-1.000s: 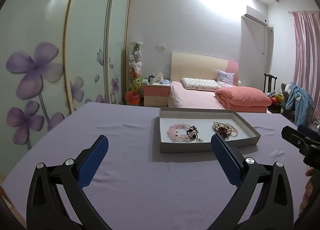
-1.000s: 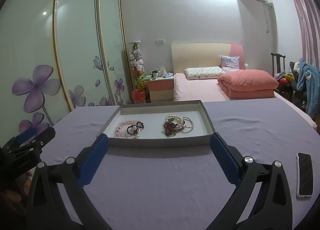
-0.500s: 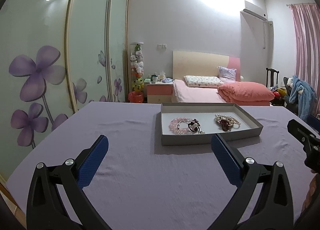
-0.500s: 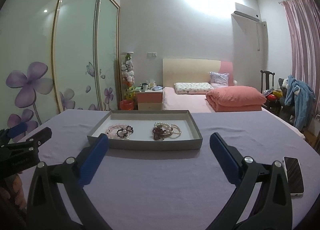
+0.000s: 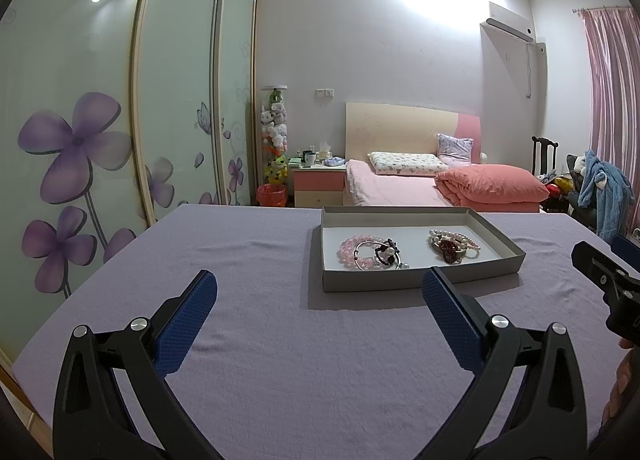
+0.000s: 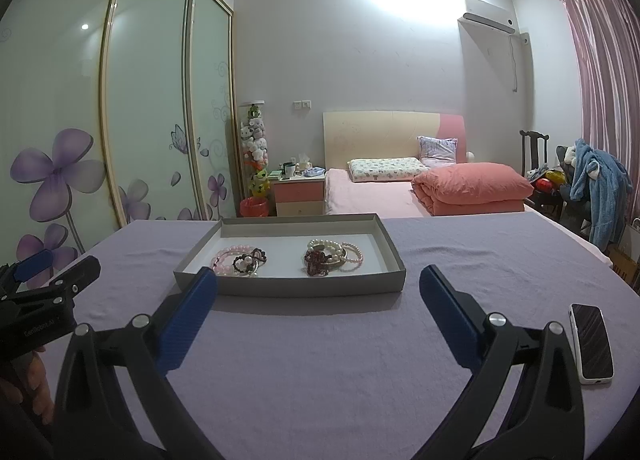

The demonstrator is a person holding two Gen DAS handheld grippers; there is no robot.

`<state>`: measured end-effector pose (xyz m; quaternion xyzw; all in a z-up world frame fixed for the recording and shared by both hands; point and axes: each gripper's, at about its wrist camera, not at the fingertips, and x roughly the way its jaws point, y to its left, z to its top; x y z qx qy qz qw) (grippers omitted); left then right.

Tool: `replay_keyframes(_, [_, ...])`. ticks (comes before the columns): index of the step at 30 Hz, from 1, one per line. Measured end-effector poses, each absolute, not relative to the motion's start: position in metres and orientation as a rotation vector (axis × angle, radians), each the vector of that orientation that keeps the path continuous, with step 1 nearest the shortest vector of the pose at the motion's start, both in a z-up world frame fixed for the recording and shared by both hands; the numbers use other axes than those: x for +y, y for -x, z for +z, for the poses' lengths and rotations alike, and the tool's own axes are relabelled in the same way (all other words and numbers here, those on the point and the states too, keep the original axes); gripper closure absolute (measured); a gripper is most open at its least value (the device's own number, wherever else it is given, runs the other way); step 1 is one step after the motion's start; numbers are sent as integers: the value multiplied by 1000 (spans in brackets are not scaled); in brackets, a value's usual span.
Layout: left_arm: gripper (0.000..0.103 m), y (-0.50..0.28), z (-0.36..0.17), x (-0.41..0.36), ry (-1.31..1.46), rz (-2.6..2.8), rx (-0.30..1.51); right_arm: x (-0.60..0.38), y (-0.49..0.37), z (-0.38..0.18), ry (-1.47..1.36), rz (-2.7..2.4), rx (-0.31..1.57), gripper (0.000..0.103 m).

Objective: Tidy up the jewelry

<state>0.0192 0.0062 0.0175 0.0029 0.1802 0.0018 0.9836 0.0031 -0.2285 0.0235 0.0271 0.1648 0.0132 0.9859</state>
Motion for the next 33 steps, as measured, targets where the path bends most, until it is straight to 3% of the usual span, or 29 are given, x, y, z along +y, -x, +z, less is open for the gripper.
replay_keyframes(33, [2, -19, 18, 6, -5, 4, 365, -226, -2, 24, -56, 27, 334, 4])
